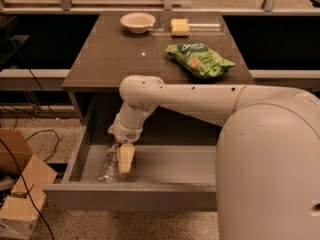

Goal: Pick water bottle from top drawer and place on counter

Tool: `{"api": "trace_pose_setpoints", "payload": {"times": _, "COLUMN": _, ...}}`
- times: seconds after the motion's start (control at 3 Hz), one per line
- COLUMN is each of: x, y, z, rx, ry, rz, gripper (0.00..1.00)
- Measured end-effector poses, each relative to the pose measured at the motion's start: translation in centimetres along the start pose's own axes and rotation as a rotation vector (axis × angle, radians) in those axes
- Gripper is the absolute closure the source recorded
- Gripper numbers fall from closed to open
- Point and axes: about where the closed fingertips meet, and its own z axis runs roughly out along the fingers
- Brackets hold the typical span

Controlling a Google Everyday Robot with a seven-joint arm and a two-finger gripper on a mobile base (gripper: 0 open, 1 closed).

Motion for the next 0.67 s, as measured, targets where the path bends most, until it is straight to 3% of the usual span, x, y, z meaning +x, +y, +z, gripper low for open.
{"api": "trace_pose_setpoints", "payload": {"times": 0.33, "x": -1.00, "y": 0.37, "z": 1.72, "rx": -0.016, "ry": -0.002, "rz": -0.001, "gripper": 0.16}}
{"api": "trace_pose_setpoints", "payload": {"times": 0.67, "x": -1.78, "y": 0.78, "z": 1.35, "rx": 0.002, "ry": -0.002, "rz": 0.012, "gripper": 0.47}}
